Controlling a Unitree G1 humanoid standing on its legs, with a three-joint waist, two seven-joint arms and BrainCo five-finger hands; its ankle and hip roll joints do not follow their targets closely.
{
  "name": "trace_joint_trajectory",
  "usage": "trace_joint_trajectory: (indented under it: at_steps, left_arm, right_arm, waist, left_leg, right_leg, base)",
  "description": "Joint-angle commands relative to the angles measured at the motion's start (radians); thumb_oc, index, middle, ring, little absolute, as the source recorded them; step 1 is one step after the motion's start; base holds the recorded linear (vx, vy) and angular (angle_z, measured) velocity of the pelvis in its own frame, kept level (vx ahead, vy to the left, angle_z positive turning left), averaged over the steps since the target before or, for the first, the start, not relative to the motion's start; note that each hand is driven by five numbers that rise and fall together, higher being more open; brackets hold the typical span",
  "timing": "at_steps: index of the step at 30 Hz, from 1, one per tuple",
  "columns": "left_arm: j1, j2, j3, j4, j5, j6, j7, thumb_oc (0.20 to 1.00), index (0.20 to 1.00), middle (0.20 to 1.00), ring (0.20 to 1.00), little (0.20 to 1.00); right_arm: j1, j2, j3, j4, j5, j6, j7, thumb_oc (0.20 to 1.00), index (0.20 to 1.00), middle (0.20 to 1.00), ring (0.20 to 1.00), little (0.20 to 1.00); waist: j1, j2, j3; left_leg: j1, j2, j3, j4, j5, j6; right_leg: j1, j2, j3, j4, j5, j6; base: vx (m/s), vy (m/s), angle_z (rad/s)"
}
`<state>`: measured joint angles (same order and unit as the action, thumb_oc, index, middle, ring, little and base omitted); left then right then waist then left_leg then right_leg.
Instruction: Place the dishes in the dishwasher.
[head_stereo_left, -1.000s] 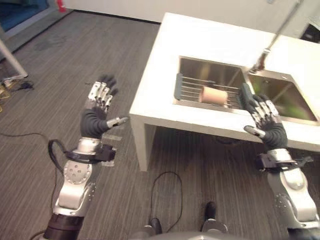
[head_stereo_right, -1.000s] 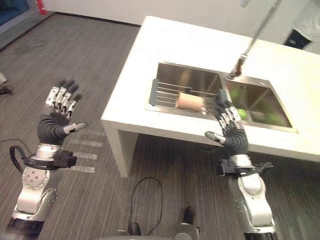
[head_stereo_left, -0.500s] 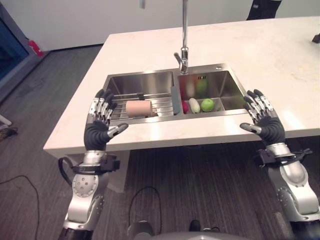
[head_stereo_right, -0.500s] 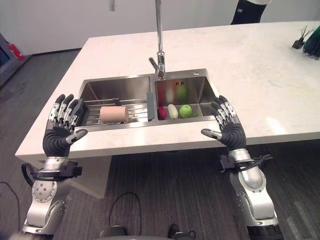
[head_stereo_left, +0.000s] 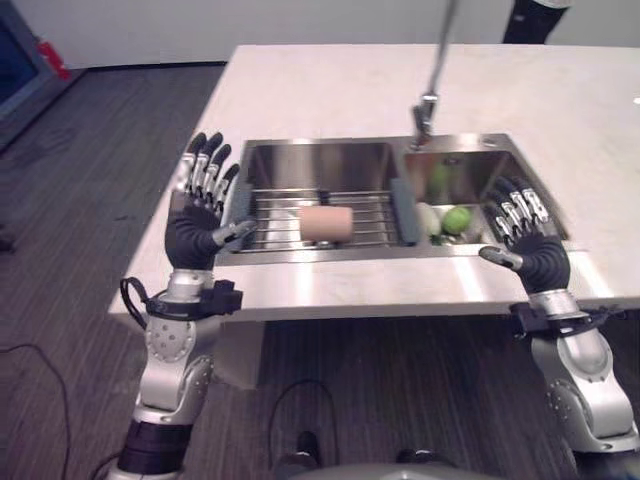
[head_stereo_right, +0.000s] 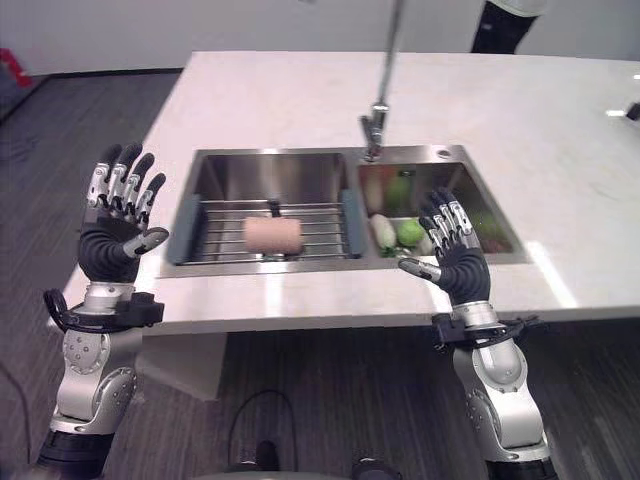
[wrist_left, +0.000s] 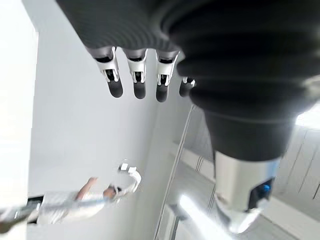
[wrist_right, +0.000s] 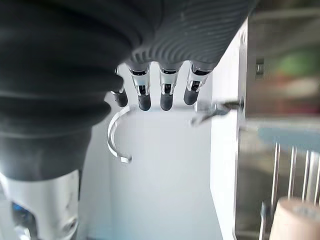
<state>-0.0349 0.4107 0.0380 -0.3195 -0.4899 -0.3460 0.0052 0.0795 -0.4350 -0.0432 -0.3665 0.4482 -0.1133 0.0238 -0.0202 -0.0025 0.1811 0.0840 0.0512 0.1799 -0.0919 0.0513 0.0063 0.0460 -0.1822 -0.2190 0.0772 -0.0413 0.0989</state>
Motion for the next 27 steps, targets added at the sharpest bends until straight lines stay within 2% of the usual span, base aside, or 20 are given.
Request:
trace_joint_trajectory:
  at_steps: [1,4,7,8,9,10,14,16,19,27]
  left_arm:
    - [-0.031,0.096,0.010,-0.066,0.092,-0.004,0.043,1.000,1.000,1.000,1.000,1.000]
    - [-0.024,0.107,0.015,-0.064,0.175,0.031,0.087,1.000,1.000,1.000,1.000,1.000]
    - [-0.010,0.141,0.033,-0.038,0.257,0.113,0.120,1.000,1.000,1.000,1.000,1.000]
    - [-0.016,0.166,0.034,-0.005,0.356,0.151,0.132,1.000,1.000,1.000,1.000,1.000]
    - [-0.018,0.172,0.032,-0.002,0.370,0.155,0.137,1.000,1.000,1.000,1.000,1.000]
    - [-0.034,0.209,0.021,0.022,0.458,0.184,0.146,1.000,1.000,1.000,1.000,1.000]
    - [-0.136,0.324,-0.060,0.120,0.574,0.258,0.119,1.000,1.000,1.000,1.000,1.000]
    - [-0.185,0.347,-0.096,0.156,0.594,0.290,0.107,1.000,1.000,1.000,1.000,1.000]
    - [-0.274,0.362,-0.164,0.249,0.547,0.348,0.066,1.000,1.000,1.000,1.000,1.000]
    - [-0.479,0.408,-0.334,0.587,0.715,0.373,0.109,1.000,1.000,1.000,1.000,1.000]
  right_arm:
    - [-0.070,-0.022,-0.027,-0.020,-0.020,-0.031,-0.026,1.000,1.000,1.000,1.000,1.000]
    - [-0.079,-0.068,-0.059,-0.017,0.009,-0.005,-0.025,1.000,1.000,1.000,1.000,1.000]
    - [-0.068,-0.090,-0.065,-0.030,0.020,0.021,-0.024,1.000,1.000,1.000,1.000,1.000]
    - [-0.076,-0.090,-0.051,-0.021,0.011,0.029,-0.018,1.000,1.000,1.000,1.000,1.000]
    - [-0.077,-0.091,-0.048,-0.021,0.010,0.030,-0.018,1.000,1.000,1.000,1.000,1.000]
    - [-0.084,-0.100,-0.036,-0.025,0.013,0.041,-0.010,1.000,1.000,1.000,1.000,1.000]
    - [-0.118,-0.137,-0.002,-0.004,0.019,0.058,0.007,1.000,1.000,1.000,1.000,1.000]
    - [-0.126,-0.142,0.005,0.002,0.018,0.062,0.012,1.000,1.000,1.000,1.000,1.000]
    - [-0.136,-0.149,0.015,0.017,0.020,0.064,0.033,1.000,1.000,1.000,1.000,1.000]
    - [-0.150,-0.193,0.005,0.058,0.050,0.078,0.116,1.000,1.000,1.000,1.000,1.000]
  waist:
    - [-0.008,-0.021,-0.039]
    - [-0.006,-0.023,-0.052]
    - [-0.007,-0.015,-0.065]
    - [-0.010,-0.008,-0.072]
    - [-0.011,-0.007,-0.072]
    - [-0.020,0.000,-0.077]
    - [-0.055,0.021,-0.088]
    - [-0.070,0.028,-0.091]
    - [-0.103,0.043,-0.095]
    - [-0.182,0.066,-0.103]
  left_leg:
    - [0.002,0.090,-0.016,0.005,-0.042,-0.071]
    - [0.007,0.104,-0.017,0.005,-0.040,-0.081]
    - [0.016,0.128,0.000,0.005,-0.030,-0.099]
    - [0.020,0.137,0.005,0.005,-0.029,-0.107]
    - [0.021,0.138,0.006,0.005,-0.029,-0.107]
    - [0.028,0.143,0.011,0.005,-0.030,-0.110]
    - [0.042,0.150,0.026,0.005,-0.034,-0.116]
    - [0.046,0.152,0.034,0.005,-0.035,-0.117]
    - [0.057,0.153,0.055,0.005,-0.038,-0.118]
    - [0.079,0.151,0.117,0.005,-0.045,-0.119]
  right_leg:
    - [0.017,-0.055,0.006,-0.099,0.104,0.087]
    - [0.049,-0.028,0.012,-0.155,0.099,0.075]
    - [0.066,-0.020,0.009,-0.164,0.082,0.068]
    - [0.074,-0.016,0.009,-0.164,0.074,0.065]
    - [0.074,-0.015,0.008,-0.164,0.074,0.065]
    - [0.077,-0.014,0.009,-0.164,0.071,0.065]
    - [0.079,-0.008,0.026,-0.164,0.067,0.068]
    - [0.076,-0.007,0.035,-0.164,0.067,0.069]
    - [0.072,-0.002,0.060,-0.164,0.068,0.069]
    - [0.059,0.004,0.124,-0.164,0.074,0.076]
  base:
    - [0.07,-0.118,0.52]
    - [0.13,-0.148,0.32]
    - [0.12,-0.074,0.08]
    - [0.10,-0.064,-0.17]
    - [0.10,-0.053,-0.10]
    - [0.07,-0.019,-0.03]
    - [0.06,-0.006,-0.04]
    - [0.05,0.010,-0.06]
    - [0.05,0.031,-0.22]
    - [0.05,0.044,-0.20]
